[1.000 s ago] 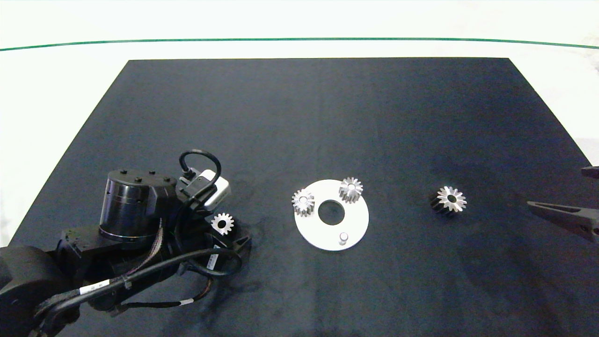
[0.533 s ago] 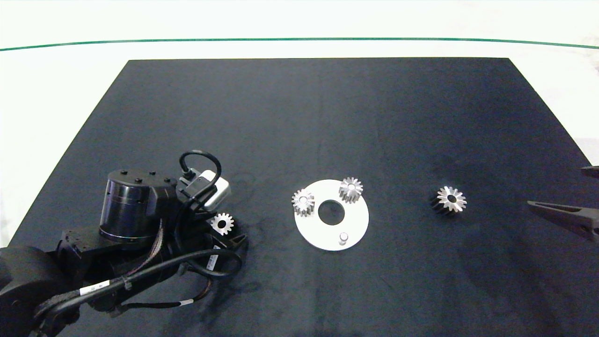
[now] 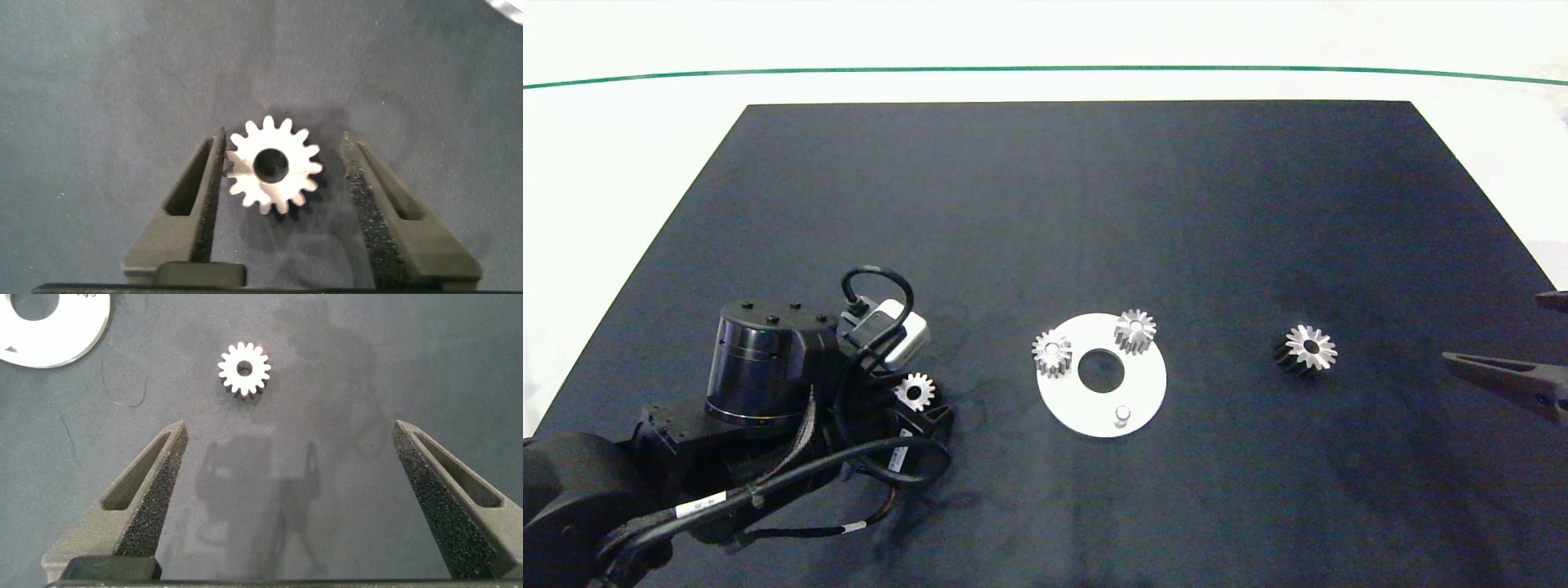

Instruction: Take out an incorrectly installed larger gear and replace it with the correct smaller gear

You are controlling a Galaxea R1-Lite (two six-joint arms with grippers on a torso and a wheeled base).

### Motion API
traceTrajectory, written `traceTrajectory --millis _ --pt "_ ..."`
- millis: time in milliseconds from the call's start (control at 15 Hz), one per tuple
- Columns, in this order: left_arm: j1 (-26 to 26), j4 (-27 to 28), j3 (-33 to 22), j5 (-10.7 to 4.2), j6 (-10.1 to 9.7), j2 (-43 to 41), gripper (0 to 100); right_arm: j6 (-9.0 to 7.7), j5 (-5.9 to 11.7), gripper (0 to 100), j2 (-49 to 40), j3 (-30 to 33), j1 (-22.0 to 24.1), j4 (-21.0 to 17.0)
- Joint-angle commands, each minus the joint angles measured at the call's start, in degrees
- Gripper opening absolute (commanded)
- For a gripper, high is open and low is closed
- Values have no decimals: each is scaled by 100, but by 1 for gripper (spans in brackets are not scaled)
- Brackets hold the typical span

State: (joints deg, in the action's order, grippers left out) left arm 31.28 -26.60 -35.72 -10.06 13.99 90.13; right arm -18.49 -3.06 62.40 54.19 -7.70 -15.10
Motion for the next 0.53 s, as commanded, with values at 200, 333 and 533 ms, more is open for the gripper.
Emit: traceTrajectory --millis 200,333,533 --pt "1 -12 21 -5 7 31 44 -14 -37 100 9 -40 -3 -1" --pt "-8 -12 3 -5 7 31 39 -5 -37 100 9 -40 -3 -10" --pt "-8 -12 12 -5 7 31 33 -5 -37 100 9 -40 -3 -1"
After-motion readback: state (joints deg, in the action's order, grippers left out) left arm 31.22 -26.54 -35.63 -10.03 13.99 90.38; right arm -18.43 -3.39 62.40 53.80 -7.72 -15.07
